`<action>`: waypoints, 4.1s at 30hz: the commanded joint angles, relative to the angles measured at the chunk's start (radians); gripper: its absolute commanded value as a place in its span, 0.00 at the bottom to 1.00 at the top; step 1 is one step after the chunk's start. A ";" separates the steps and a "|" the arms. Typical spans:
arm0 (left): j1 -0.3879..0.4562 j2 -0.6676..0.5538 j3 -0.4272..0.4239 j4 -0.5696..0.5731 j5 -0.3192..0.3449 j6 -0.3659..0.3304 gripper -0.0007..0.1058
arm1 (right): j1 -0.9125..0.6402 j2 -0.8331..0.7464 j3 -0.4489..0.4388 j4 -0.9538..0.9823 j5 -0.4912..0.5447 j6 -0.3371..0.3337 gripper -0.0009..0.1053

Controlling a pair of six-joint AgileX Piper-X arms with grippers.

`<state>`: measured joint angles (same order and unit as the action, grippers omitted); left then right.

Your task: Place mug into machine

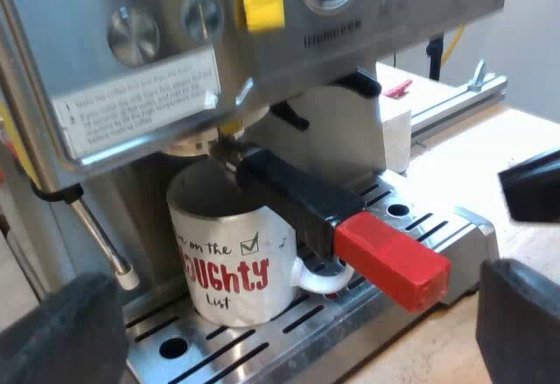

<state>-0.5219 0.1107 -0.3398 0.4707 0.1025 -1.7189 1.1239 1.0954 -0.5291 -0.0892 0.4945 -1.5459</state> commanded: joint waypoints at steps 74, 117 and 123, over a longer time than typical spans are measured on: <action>-0.002 -0.010 -0.255 0.138 0.059 -0.074 0.77 | 0.110 0.105 -0.497 0.301 0.120 -0.081 0.84; 0.432 0.241 -0.567 0.608 -0.215 -0.088 0.77 | -0.963 -0.702 -0.457 1.313 -0.350 -0.184 0.84; 0.432 0.032 -0.568 0.661 -0.249 -0.088 0.77 | -0.963 -0.845 -0.424 1.325 -0.314 -0.184 0.84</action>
<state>-0.0930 0.1608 -0.9019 1.1218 -0.1228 -1.8030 0.1656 0.2641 -0.9537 1.2323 0.1728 -1.7160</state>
